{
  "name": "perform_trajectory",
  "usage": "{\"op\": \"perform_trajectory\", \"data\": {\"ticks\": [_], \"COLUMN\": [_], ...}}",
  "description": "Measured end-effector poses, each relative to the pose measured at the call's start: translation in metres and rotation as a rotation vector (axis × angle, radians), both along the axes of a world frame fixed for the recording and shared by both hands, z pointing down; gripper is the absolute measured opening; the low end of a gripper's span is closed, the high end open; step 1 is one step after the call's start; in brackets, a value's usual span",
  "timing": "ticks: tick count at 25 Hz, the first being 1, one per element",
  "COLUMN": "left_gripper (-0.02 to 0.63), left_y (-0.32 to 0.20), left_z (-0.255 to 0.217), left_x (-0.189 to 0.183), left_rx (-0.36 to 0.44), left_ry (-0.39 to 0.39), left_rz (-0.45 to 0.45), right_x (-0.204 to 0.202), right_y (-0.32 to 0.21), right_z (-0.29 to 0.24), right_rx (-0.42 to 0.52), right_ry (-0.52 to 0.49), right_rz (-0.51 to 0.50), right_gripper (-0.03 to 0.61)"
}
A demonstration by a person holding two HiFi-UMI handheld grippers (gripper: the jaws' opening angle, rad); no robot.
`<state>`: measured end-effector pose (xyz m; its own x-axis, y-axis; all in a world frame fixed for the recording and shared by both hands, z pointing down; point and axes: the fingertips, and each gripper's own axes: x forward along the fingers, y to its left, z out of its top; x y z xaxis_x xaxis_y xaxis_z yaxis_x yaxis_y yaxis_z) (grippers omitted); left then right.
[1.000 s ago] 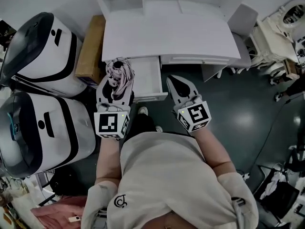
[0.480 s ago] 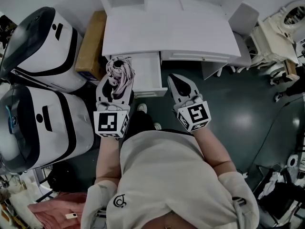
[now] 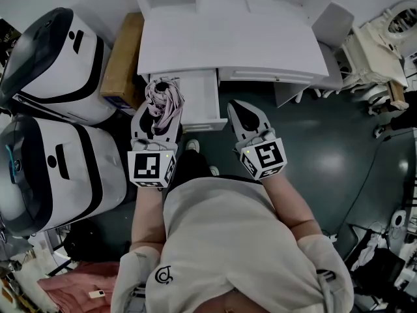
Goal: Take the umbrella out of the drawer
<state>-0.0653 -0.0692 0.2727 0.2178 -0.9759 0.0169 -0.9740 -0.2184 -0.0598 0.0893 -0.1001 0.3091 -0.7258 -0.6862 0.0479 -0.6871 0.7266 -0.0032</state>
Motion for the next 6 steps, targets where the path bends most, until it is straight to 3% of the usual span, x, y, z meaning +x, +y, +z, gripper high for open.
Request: {"op": "perform_trajectory", "data": {"ticks": [6], "left_gripper": [0.235], "left_y": [-0.0036], "left_z": [0.0012], "left_x": [0.0067], "left_rx": [-0.001], "left_ry": [-0.014], "left_rz": [0.021], "right_x": [0.0036], "right_y": [-0.0038], "right_z": [0.0001], "right_rx": [0.000], "right_ry": [-0.002], "right_rz": [0.009], "right_gripper": [0.005]}}
